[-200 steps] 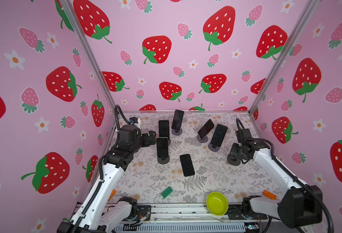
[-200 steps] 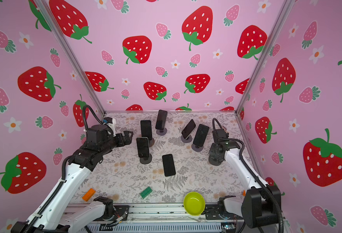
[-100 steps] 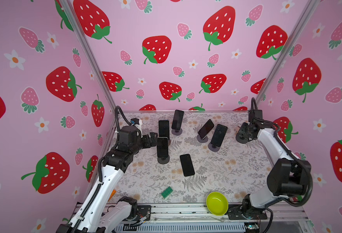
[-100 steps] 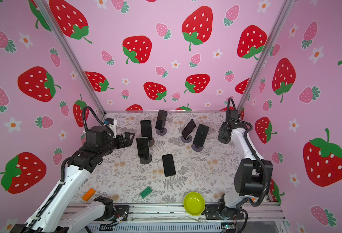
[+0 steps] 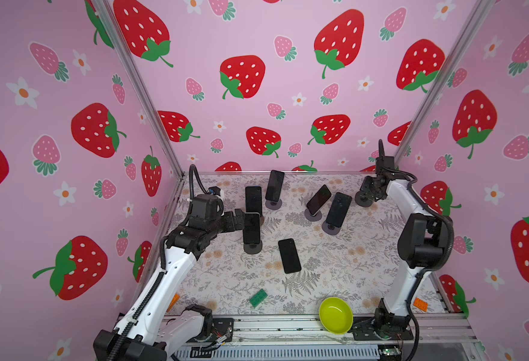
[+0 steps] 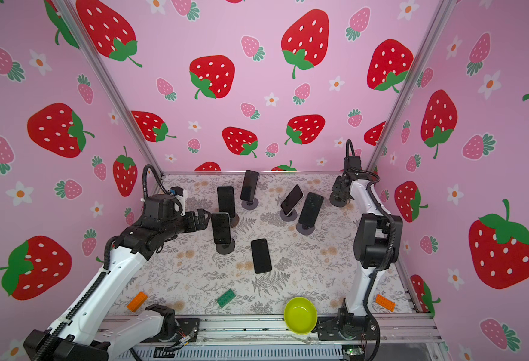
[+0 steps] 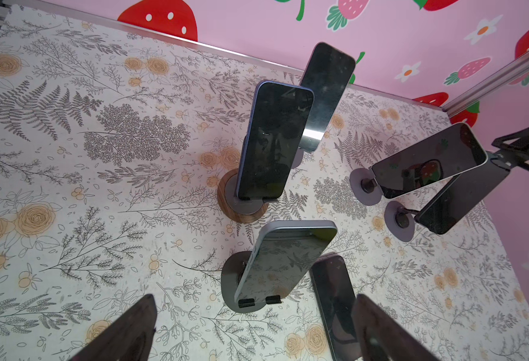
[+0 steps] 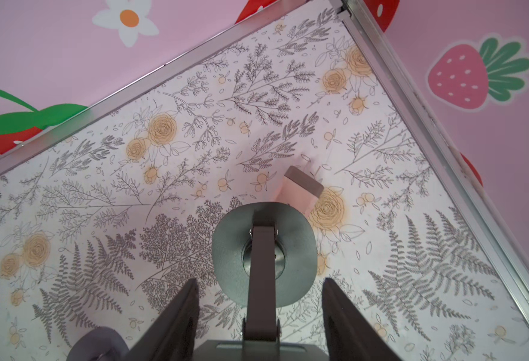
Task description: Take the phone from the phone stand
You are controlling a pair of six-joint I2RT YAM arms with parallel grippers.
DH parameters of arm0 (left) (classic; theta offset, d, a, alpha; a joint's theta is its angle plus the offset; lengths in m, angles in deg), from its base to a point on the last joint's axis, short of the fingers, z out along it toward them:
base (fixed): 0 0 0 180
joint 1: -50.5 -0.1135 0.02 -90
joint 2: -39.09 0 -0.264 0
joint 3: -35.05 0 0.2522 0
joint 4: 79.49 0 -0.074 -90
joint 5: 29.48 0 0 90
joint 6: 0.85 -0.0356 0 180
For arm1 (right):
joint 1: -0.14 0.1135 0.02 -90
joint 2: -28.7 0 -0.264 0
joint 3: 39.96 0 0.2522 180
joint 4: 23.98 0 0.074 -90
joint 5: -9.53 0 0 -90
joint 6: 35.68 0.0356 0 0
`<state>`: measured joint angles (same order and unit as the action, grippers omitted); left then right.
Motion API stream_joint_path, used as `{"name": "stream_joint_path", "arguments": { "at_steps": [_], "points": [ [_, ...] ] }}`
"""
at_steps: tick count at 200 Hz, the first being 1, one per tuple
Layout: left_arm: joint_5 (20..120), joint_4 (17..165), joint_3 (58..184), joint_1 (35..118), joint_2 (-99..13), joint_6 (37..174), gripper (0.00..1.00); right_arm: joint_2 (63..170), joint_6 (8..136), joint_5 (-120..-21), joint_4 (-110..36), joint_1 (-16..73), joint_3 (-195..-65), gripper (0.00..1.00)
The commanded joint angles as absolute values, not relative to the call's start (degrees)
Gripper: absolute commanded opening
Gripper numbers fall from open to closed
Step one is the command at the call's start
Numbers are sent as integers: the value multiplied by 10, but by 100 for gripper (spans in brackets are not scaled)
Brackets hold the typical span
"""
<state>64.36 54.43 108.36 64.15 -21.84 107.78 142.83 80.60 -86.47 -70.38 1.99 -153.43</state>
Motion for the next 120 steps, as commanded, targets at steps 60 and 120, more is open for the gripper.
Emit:
{"name": "stream_joint_path", "arguments": {
  "at_steps": [60,120],
  "points": [
    [616,528,1097,634,-221,1068,99,1578,787,-844,-769,35,-1707,61],
    [627,510,1101,634,-219,1066,99,1607,784,-856,-775,40,-1715,64]
  ]
}}
